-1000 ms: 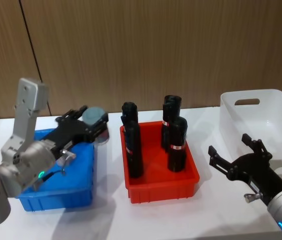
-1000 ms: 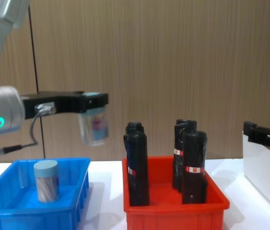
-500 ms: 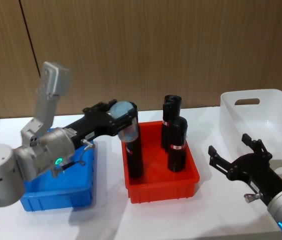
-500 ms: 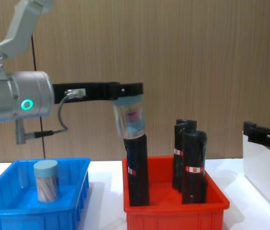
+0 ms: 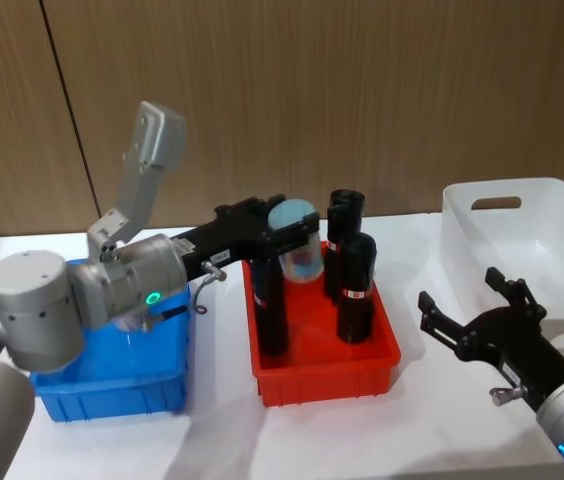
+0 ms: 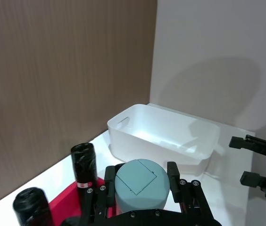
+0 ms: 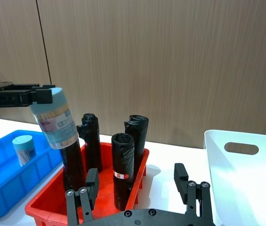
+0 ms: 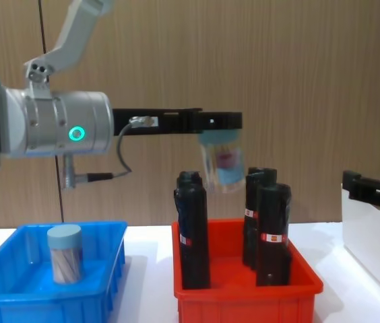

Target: Pick the cotton swabs from the blue box and place them into the white box.

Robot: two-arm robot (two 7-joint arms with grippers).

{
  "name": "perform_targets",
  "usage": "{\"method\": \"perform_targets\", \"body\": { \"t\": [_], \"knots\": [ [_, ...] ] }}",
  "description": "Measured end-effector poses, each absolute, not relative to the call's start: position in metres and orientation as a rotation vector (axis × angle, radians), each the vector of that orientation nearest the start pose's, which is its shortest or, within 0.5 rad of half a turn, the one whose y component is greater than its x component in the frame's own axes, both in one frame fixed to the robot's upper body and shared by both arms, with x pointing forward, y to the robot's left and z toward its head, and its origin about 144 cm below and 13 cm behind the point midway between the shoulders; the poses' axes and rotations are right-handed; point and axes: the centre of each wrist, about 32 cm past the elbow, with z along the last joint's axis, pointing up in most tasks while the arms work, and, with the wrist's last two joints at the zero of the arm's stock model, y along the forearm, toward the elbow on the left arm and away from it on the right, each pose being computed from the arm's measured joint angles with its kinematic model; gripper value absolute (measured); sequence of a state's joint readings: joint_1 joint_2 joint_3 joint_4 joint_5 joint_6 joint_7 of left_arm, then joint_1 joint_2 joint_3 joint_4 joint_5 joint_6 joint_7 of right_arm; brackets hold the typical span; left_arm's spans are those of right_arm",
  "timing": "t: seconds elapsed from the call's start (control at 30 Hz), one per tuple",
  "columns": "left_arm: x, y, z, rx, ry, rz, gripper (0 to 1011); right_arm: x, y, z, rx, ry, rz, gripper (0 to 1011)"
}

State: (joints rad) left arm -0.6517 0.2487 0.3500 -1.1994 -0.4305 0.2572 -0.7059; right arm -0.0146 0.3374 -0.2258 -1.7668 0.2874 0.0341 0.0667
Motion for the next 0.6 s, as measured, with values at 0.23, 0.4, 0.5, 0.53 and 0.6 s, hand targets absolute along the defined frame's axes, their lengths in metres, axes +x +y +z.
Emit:
{"method": "perform_targets", "body": {
  "t": [0.23, 0.4, 0.5, 0.53, 0.6],
  "knots": [
    [0.626, 0.221, 1.277, 0.025, 0.079, 0.591, 669, 0.443, -0.237, 1.189, 0.026, -0.075, -1.229, 1002],
    [0.629, 0.219, 1.278, 0.028, 0.083, 0.575, 669, 0.443, -0.237, 1.189, 0.026, -0.075, -1.229, 1002],
    [0.631, 0.218, 1.279, 0.029, 0.084, 0.567, 669, 0.443, -0.237, 1.189, 0.024, -0.076, -1.227, 1001],
    [0.631, 0.217, 1.279, 0.029, 0.085, 0.565, 669, 0.444, -0.237, 1.189, 0.023, -0.077, -1.226, 1002],
    [0.632, 0.217, 1.28, 0.03, 0.086, 0.561, 669, 0.444, -0.237, 1.19, 0.015, -0.081, -1.221, 1002]
  ]
}}
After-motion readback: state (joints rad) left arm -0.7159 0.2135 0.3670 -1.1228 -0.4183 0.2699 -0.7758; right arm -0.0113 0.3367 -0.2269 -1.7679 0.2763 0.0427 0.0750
